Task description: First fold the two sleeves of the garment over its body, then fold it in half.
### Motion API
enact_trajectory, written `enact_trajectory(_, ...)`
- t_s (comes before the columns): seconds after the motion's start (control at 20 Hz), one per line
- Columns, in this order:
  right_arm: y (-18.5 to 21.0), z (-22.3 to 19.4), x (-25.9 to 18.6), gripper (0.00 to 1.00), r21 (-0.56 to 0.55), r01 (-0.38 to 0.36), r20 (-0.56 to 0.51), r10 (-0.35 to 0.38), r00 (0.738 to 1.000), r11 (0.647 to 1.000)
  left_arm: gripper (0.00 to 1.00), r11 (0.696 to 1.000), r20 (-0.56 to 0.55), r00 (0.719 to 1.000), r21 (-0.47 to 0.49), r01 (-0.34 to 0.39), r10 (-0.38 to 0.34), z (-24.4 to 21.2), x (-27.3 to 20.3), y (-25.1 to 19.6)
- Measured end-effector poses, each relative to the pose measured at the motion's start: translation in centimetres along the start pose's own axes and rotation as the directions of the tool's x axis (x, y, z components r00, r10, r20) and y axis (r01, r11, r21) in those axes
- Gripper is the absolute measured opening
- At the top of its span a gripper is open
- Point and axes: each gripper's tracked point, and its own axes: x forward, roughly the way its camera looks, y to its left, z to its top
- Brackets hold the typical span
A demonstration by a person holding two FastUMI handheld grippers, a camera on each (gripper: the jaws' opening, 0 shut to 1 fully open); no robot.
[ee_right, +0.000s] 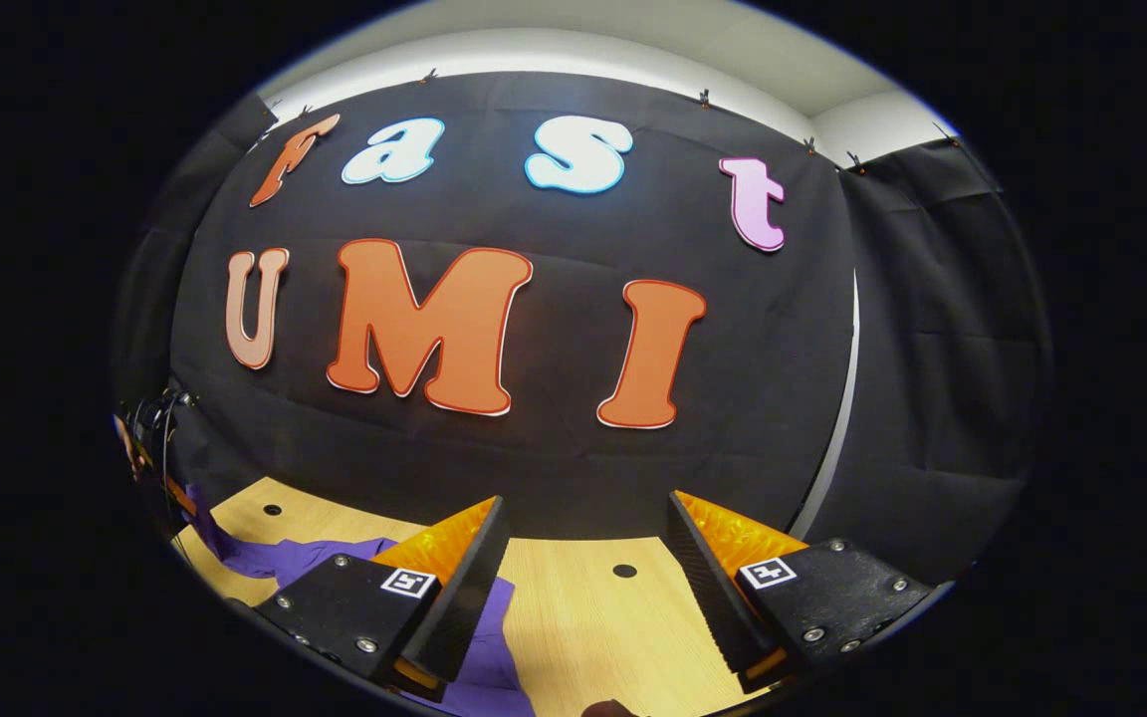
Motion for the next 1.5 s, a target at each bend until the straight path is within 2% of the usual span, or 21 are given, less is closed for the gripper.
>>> enact_trajectory(0.25, -1.9, -1.7, 0.9, 0.95, 0.014, -0.019, -0.019, 0.019, 1.000, 1.000, 0.05, 0.984, 0.033, 0.997, 0.171, 0.059, -0.065, 3.5, -1.2, -10.3)
enact_trajectory(0.45, -3.9, -3.1, 1.6, 0.95, 0.037, -0.026, -0.033, 0.028, 0.999, 0.999, 0.05, 0.950, 0.026, 0.994, 0.300, 0.091, -0.104, 5.0, -0.5, -18.3)
enact_trajectory(0.65, -6.3, -4.6, 2.2, 0.95, 0.044, -0.013, -0.055, 0.015, 0.998, 0.999, 0.05, 0.917, -0.009, 0.992, 0.380, 0.121, -0.127, 5.3, 0.6, -24.4)
enact_trajectory(1.0, -10.4, -5.9, 2.9, 0.95, 0.090, 0.020, -0.066, -0.014, 0.998, 0.996, 0.05, 0.866, -0.063, 0.982, 0.465, 0.186, -0.177, 4.6, 2.1, -35.0)
enact_trajectory(1.3, -12.4, -7.3, 3.0, 0.95, 0.105, 0.033, -0.095, -0.023, 0.995, 0.994, 0.05, 0.833, -0.105, 0.970, 0.498, 0.243, -0.221, 3.2, 4.7, -42.7)
enact_trajectory(1.35, -12.7, -7.7, 2.9, 0.95, 0.105, 0.034, -0.103, -0.023, 0.994, 0.994, 0.06, 0.823, -0.106, 0.966, 0.507, 0.257, -0.236, 2.9, 5.1, -43.7)
enact_trajectory(1.5, -13.0, -8.2, 3.1, 0.95, 0.100, 0.035, -0.115, -0.023, 0.993, 0.994, 0.19, 0.796, -0.096, 0.937, 0.503, 0.336, -0.335, 2.5, 4.2, -47.5)
